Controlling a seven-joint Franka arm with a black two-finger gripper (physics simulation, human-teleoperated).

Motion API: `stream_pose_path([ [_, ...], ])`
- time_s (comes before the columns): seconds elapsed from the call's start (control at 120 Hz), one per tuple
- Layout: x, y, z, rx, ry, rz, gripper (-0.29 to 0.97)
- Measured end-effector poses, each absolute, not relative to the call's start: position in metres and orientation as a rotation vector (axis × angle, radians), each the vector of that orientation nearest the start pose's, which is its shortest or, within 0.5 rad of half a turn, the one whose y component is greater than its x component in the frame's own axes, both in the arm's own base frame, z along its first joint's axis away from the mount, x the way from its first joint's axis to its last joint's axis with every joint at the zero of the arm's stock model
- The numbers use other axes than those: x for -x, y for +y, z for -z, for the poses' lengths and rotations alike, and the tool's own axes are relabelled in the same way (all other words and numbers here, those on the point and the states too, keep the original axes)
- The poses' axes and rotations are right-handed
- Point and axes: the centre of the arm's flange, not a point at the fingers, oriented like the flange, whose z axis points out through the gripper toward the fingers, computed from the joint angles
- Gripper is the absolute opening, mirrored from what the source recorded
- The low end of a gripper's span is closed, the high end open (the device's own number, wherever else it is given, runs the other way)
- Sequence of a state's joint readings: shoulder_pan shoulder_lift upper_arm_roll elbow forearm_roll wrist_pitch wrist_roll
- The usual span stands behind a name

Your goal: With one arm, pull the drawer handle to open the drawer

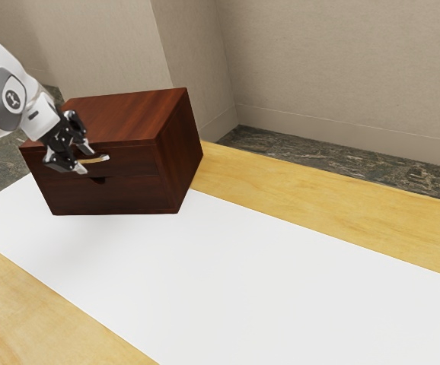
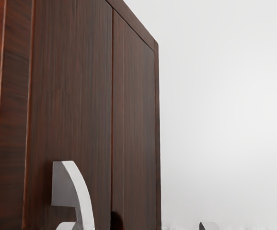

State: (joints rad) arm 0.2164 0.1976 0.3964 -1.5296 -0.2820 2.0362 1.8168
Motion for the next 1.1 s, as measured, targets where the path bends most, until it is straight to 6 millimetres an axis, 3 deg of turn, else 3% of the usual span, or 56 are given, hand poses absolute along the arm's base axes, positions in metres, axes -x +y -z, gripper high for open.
stream_pose_path([
  [0.425,-0.559,0.357,-0.562,2.485,1.499,0.423,0.26],
  [0.542,-0.55,0.365,-0.557,2.512,1.475,0.419,0.14],
  [0.692,-0.532,0.36,-0.551,2.544,1.482,0.423,0.17],
  [0.833,-0.511,0.354,-0.555,2.551,1.492,0.436,0.03],
  [1.058,-0.493,0.344,-0.554,2.543,1.526,0.422,-0.03],
  [1.1,-0.489,0.342,-0.556,2.539,1.534,0.418,0.0],
])
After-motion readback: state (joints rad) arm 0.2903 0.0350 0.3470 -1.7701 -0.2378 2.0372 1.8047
